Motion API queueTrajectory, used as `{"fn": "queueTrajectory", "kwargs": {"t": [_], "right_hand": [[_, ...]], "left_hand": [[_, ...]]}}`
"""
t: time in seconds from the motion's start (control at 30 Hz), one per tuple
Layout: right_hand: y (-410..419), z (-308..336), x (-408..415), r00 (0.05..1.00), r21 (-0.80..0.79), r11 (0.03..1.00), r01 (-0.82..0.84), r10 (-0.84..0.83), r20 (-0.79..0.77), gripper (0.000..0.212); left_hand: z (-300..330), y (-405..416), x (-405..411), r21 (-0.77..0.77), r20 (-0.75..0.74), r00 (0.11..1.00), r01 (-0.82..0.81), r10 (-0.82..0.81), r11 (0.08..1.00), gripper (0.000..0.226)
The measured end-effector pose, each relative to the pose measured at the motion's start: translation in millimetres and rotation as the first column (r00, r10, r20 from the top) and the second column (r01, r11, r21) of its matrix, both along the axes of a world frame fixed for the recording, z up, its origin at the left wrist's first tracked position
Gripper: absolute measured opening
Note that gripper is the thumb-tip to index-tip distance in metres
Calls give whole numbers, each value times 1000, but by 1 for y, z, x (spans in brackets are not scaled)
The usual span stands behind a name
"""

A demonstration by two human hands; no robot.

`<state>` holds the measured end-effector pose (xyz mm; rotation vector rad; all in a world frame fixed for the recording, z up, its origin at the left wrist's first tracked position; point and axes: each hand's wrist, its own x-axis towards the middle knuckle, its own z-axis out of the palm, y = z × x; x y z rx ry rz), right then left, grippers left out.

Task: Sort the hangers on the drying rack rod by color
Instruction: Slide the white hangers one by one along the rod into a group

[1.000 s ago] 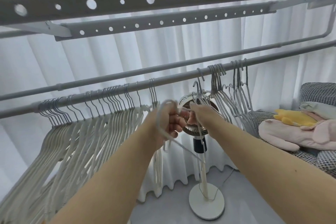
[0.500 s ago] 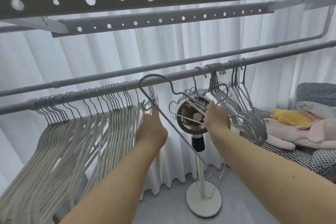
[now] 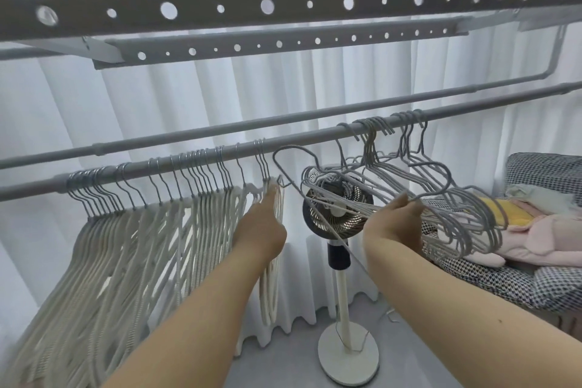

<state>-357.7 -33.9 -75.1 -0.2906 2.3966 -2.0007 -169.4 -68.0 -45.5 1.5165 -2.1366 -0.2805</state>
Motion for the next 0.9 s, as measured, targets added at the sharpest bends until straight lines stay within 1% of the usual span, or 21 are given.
{"fn": "queueTrajectory", "kwargs": {"t": [0.07,0.17,0.3,0.37,0.5,0.53,0.6,0.67,0.7,0.8,0.9], "right_hand": [[1,3,-3,1000,20,1000,14,-14,-28,42],[2,5,-1,992,44,999,28,-22,-123,41],[1,11,11,984,84,996,-7,22,-175,37],[-4,19,20,974,133,990,-42,70,-213,35],[-16,42,36,931,260,952,-163,235,-278,24],[-19,47,39,915,279,937,-209,288,-283,23],[-23,55,46,873,292,903,-316,397,-283,31],[-26,64,53,823,245,864,-440,497,-274,41],[-27,68,57,796,203,836,-509,547,-259,43],[-33,76,64,693,103,717,-689,694,-198,38],[-41,74,67,593,121,615,-779,786,-176,39]], "left_hand": [[1,0,1,3,-2,1000,0,0,1000,94],[4,3,-1,16,1,1000,-4,4,1000,92],[4,3,-5,30,1,1000,-17,17,999,93],[3,2,-6,38,-7,1000,-25,25,999,93],[4,7,-8,47,-14,999,-33,34,998,93],[5,9,-8,51,-18,999,-33,34,998,93],[7,10,-8,64,-20,999,-34,35,997,93],[7,11,-8,97,-35,998,-42,46,994,94],[6,10,-8,114,-49,997,-46,52,992,94],[2,11,-8,140,-138,990,-18,37,990,93],[-1,10,-8,144,-177,984,10,16,990,88]]}}
